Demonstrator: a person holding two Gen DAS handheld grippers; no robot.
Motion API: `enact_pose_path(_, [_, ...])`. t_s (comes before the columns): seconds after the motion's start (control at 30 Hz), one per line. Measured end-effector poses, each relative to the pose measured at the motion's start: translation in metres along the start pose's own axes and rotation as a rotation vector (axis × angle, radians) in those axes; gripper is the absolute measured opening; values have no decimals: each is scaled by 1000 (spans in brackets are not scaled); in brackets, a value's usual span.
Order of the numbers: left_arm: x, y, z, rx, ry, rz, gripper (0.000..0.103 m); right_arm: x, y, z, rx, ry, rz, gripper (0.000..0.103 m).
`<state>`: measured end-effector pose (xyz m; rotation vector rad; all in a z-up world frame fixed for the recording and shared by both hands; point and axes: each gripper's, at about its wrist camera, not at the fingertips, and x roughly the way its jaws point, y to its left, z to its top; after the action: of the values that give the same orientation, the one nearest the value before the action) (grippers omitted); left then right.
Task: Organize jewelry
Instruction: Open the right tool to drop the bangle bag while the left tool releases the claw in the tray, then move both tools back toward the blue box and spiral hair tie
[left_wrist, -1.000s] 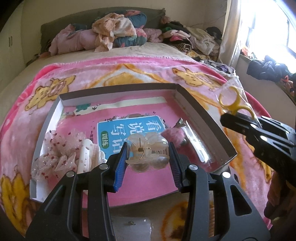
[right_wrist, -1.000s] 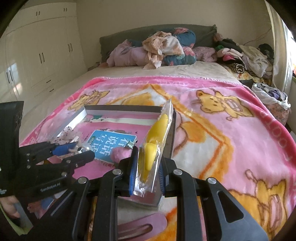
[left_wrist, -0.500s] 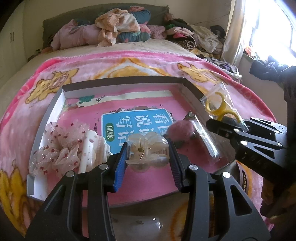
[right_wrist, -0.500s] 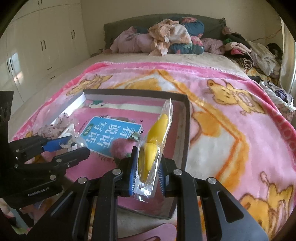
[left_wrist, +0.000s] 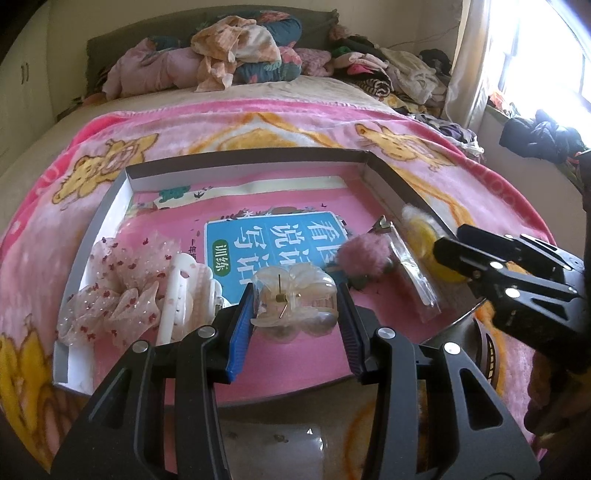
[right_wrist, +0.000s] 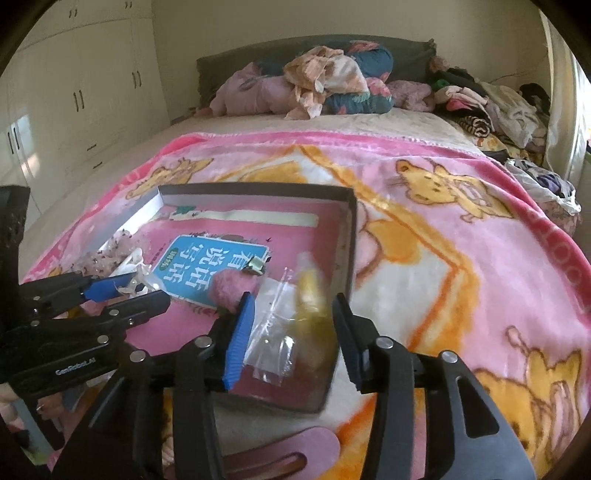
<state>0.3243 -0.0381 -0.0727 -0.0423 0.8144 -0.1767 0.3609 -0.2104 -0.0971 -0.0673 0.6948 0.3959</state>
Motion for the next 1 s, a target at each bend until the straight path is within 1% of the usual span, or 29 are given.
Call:
enact_pose_path(0.07, [-2,-1,-1,2,-4,4,34,-7,-3,-1,8,-11,-6,49])
enact_pose_path(0.13, [-3,0,-1,-1,-6,9,35,-12,-6,-2,14,-19,-11,51])
enact_pose_path(0.2, [-5,0,-2,-4,-12,13,45,-16,-7,-3,18,-24,-18,54])
enact_pose_path(0.23, [-7,0,-1,-6,-15,10,48,-19,-9,-3,20,-30,-23,56])
enact_pose_path(0.27, [-9,-1,-2,-5,-19,12,50,-22,-9,-4,21,-35,-27,58])
enact_pose_path(0.33, [-12,-1,-1,-4,-27,16,52,-27,-10,-6,21,-44,-34,62])
enact_pose_path(0.4, [-16,-1,-1,-6,-34,17,59,-32,-10,-7,21,-53,-42,64])
enact_pose_path(0.47, [-21,-2,0,-7,-45,19,62,-39,-11,-8,21,-64,-51,70])
enact_pose_path(0.57, [-29,-3,0,-5,-68,23,72,-49,-9,-11,22,-85,-63,76])
enact_pose_path(0.63, [-36,-4,0,-1,-87,31,75,-55,-9,-12,27,-96,-66,79])
enact_pose_path(0.67, [-39,-5,0,0,-94,34,78,-59,-9,-12,29,-104,-70,82])
enact_pose_path(0.8, [-50,-7,-1,-3,-117,27,88,-69,-8,-14,27,-122,-80,83])
enact_pose_path(0.87, [-55,-8,-3,-4,-130,30,91,-76,-6,-16,28,-134,-84,86])
enact_pose_path(1.0, [-65,-9,-6,-9,-149,37,91,-88,-4,-17,27,-157,-91,90])
